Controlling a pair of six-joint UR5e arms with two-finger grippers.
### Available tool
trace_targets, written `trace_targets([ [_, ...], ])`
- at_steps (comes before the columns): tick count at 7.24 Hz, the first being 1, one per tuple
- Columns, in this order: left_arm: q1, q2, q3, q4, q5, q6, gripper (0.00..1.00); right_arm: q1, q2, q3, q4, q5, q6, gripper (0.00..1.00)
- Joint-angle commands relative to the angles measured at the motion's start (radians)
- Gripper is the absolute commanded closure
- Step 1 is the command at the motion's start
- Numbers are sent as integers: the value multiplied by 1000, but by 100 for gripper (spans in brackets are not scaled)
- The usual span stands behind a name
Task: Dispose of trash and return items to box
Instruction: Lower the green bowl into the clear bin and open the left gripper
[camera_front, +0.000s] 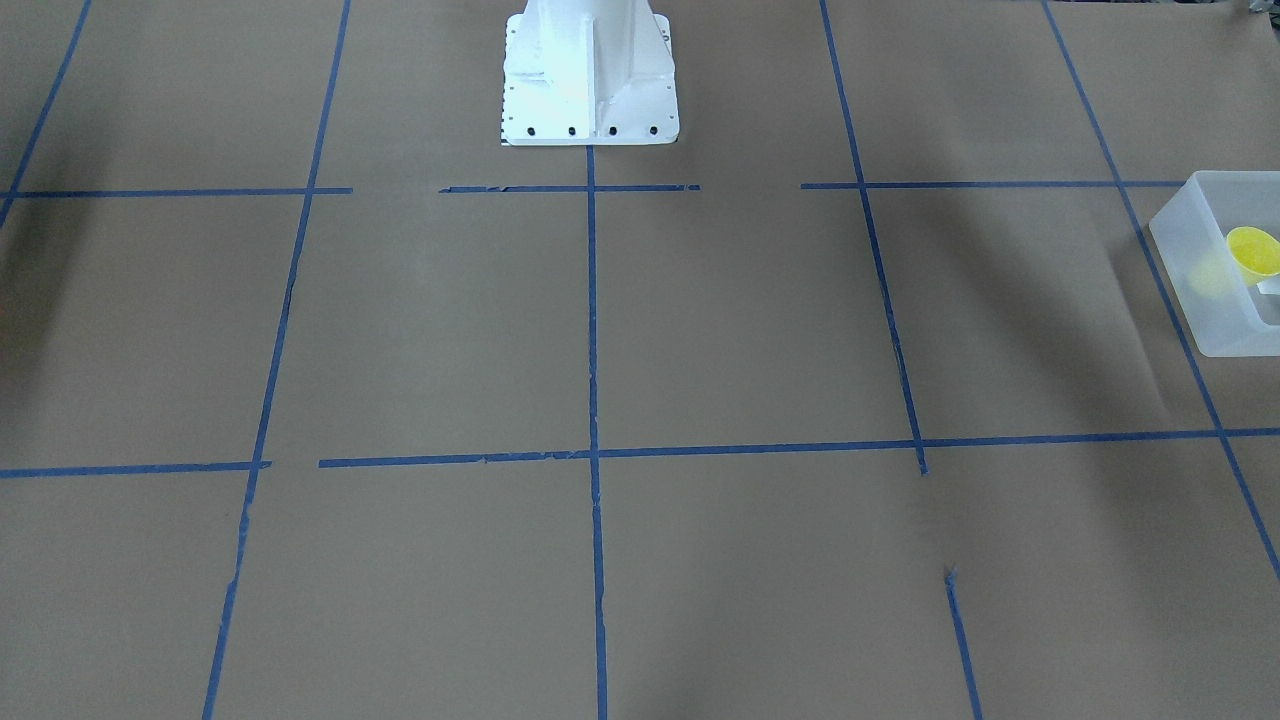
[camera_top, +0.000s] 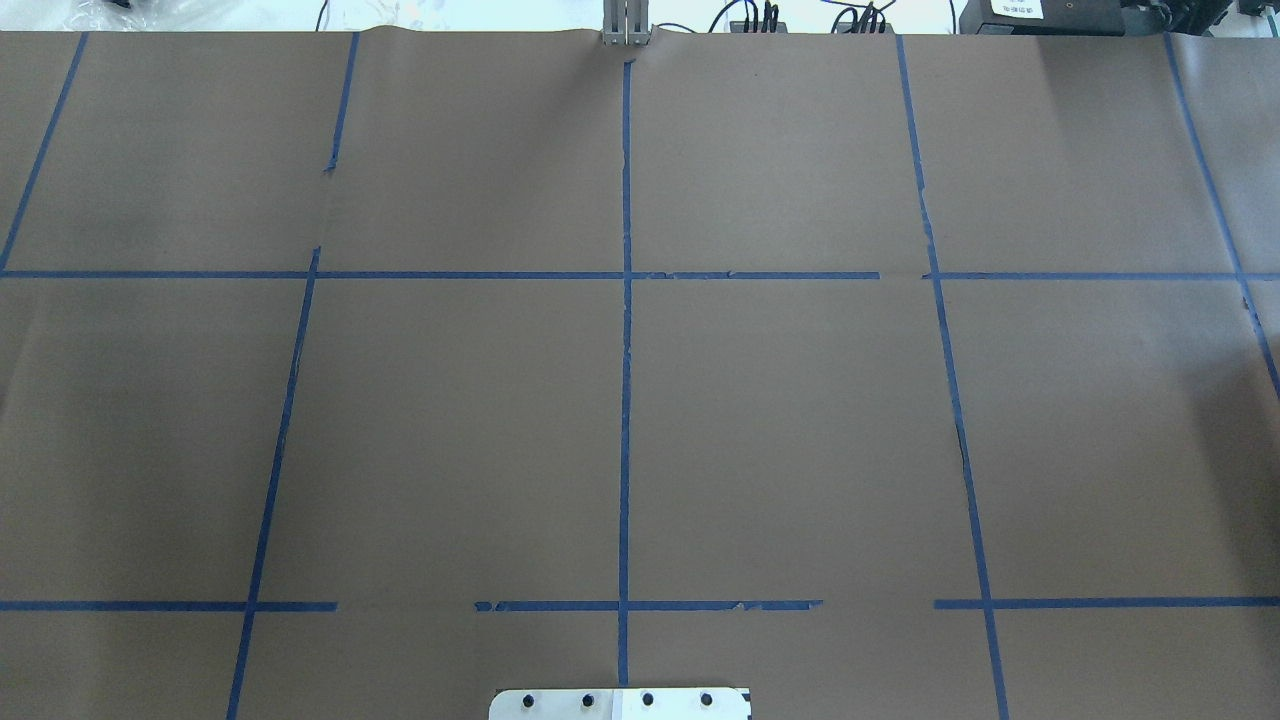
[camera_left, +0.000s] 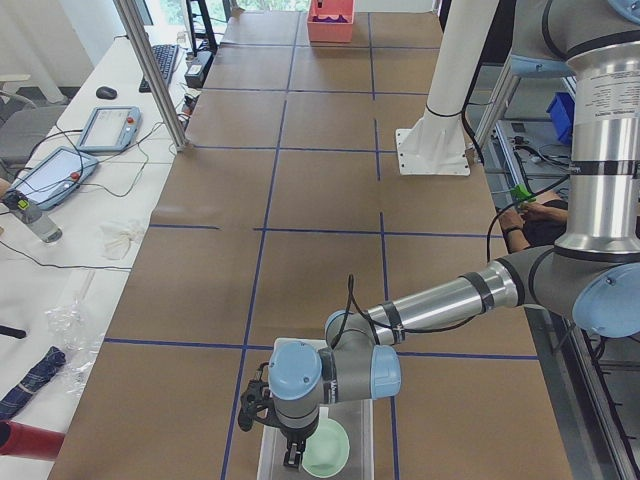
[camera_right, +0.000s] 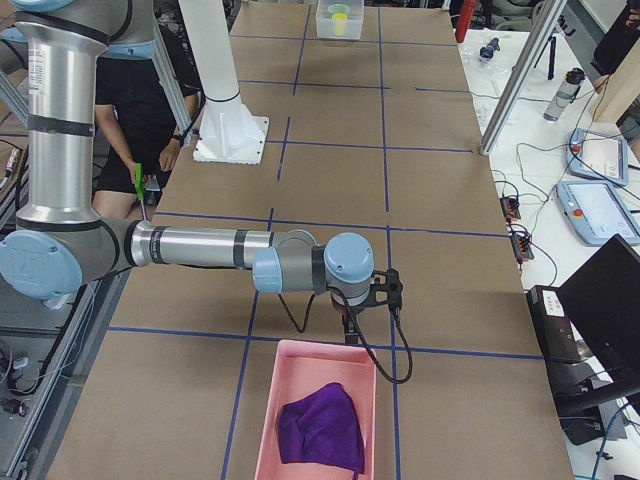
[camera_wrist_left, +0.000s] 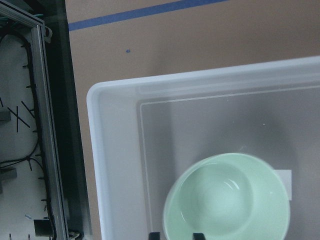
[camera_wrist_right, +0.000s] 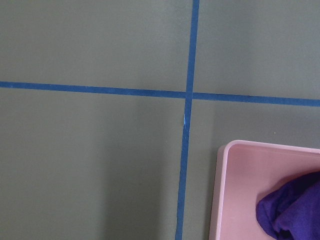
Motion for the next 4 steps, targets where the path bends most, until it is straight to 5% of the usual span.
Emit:
trace_targets([
  [1, 1, -23, -109, 12, -6, -155, 0, 0, 4, 1, 0, 0, 2, 0],
  [4, 12, -24, -281, 201, -141, -228, 0, 0, 6, 9, 0, 2, 0, 0],
])
